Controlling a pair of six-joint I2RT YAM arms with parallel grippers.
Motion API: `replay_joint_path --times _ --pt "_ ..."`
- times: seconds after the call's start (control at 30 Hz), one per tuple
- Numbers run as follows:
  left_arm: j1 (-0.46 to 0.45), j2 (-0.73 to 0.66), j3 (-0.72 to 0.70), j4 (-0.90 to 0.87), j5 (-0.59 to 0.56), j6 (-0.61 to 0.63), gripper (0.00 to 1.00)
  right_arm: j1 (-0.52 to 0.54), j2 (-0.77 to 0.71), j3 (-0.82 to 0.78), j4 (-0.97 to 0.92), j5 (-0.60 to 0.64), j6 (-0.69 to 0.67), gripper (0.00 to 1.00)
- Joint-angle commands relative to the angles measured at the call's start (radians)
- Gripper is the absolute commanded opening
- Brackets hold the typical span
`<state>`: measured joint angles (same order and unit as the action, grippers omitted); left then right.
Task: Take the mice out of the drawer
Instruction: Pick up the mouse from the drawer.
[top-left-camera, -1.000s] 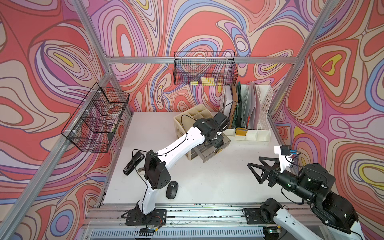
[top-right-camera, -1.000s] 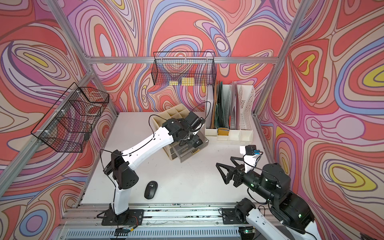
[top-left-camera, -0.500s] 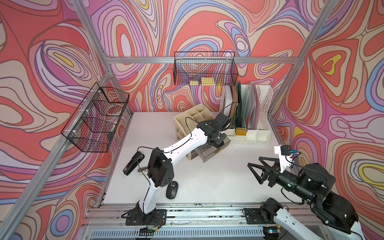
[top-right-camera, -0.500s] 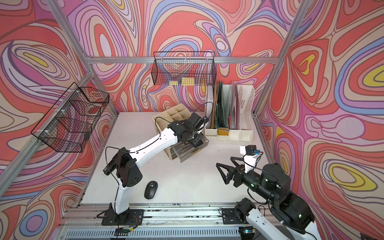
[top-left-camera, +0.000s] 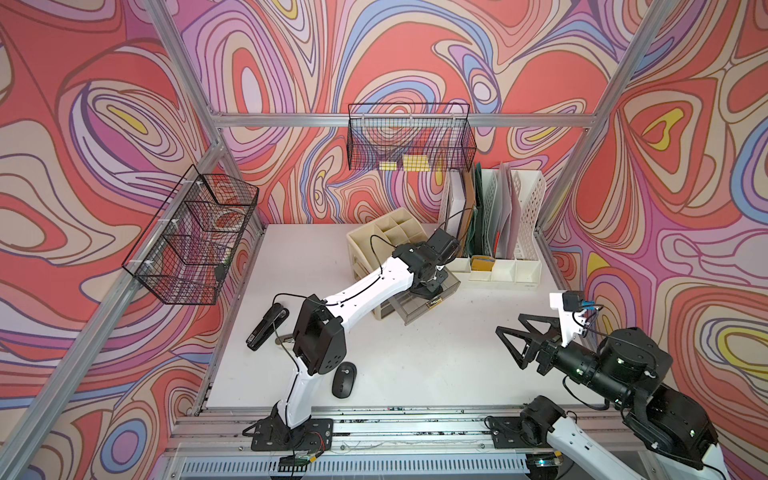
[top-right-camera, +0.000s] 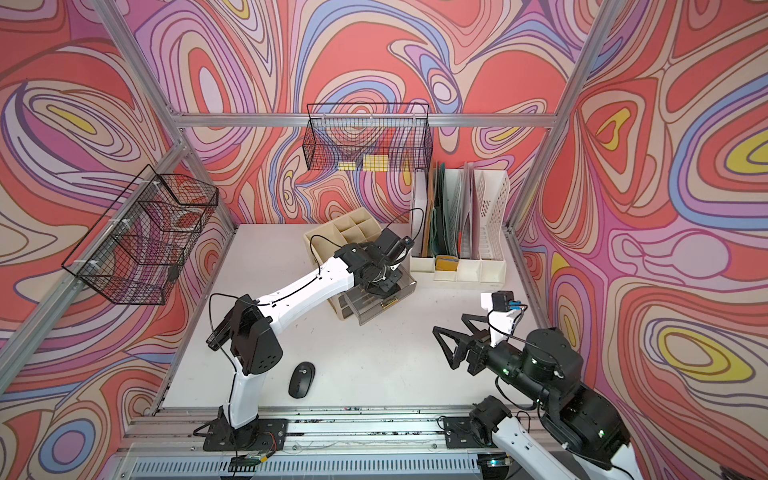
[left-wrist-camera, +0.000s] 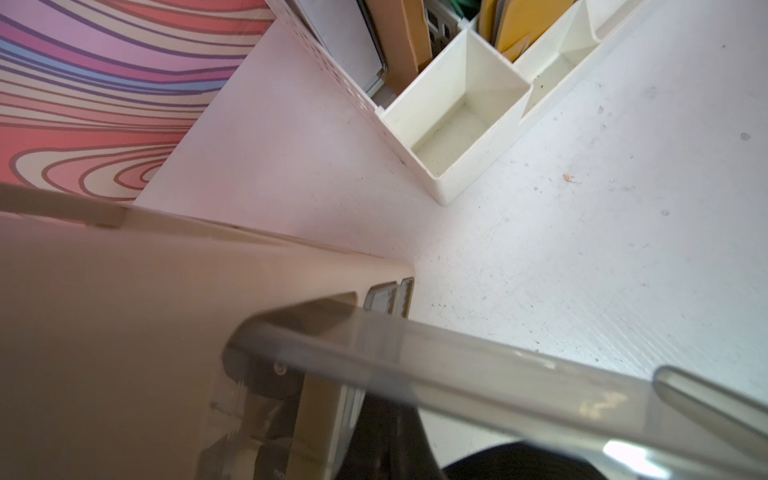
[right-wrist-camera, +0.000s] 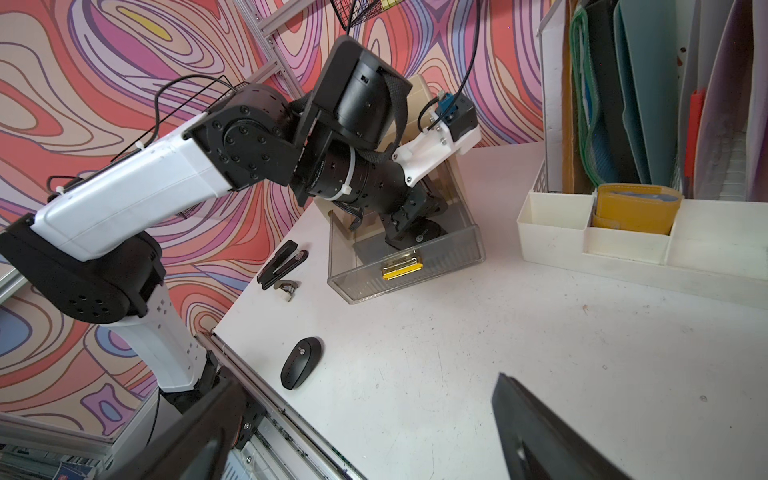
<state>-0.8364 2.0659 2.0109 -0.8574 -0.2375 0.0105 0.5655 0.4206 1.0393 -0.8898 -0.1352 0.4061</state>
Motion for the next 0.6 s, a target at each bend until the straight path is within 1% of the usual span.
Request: replay_joint_path --times 0.0,0.1,0.23,0.27,0.3,0.43,0.47,0.5,0.57 --pt "0.010 -0.050 -0.037 -0.107 -0.007 -0.015 0.00 0.002 0.002 -0.013 0.012 -0.002 0.002 0.98" --pt "0.009 -0.078 -0.042 -0.105 -0.011 -0.016 0.00 0.002 0.010 -0.008 0.013 -0.004 0.000 0.98" --pt "0.011 -0.106 -0.007 -0.125 0.021 -0.019 0.00 0.002 0.019 -0.003 0.017 -0.010 -0.003 0.98" --pt "0.011 -0.114 -0.002 -0.126 0.032 -0.016 0.01 0.002 0.020 -0.004 0.017 -0.010 -0.004 0.98" --pt "0.010 -0.124 0.000 -0.124 0.044 -0.011 0.07 0.002 0.021 -0.002 0.017 -0.010 -0.004 0.98" --pt "0.010 -0.155 0.004 -0.137 0.077 0.020 0.23 0.002 0.020 -0.001 0.014 -0.009 -0.004 0.98" --pt "0.010 -0.159 0.004 -0.146 0.087 0.033 0.29 0.002 0.020 -0.001 0.012 -0.010 -0.003 0.98" --pt "0.010 -0.159 0.007 -0.164 0.104 0.053 0.38 0.002 0.018 -0.001 0.012 -0.009 -0.003 0.98" --pt "0.011 -0.158 0.009 -0.199 0.122 0.083 0.50 0.002 0.015 0.000 0.012 -0.012 -0.003 0.98"
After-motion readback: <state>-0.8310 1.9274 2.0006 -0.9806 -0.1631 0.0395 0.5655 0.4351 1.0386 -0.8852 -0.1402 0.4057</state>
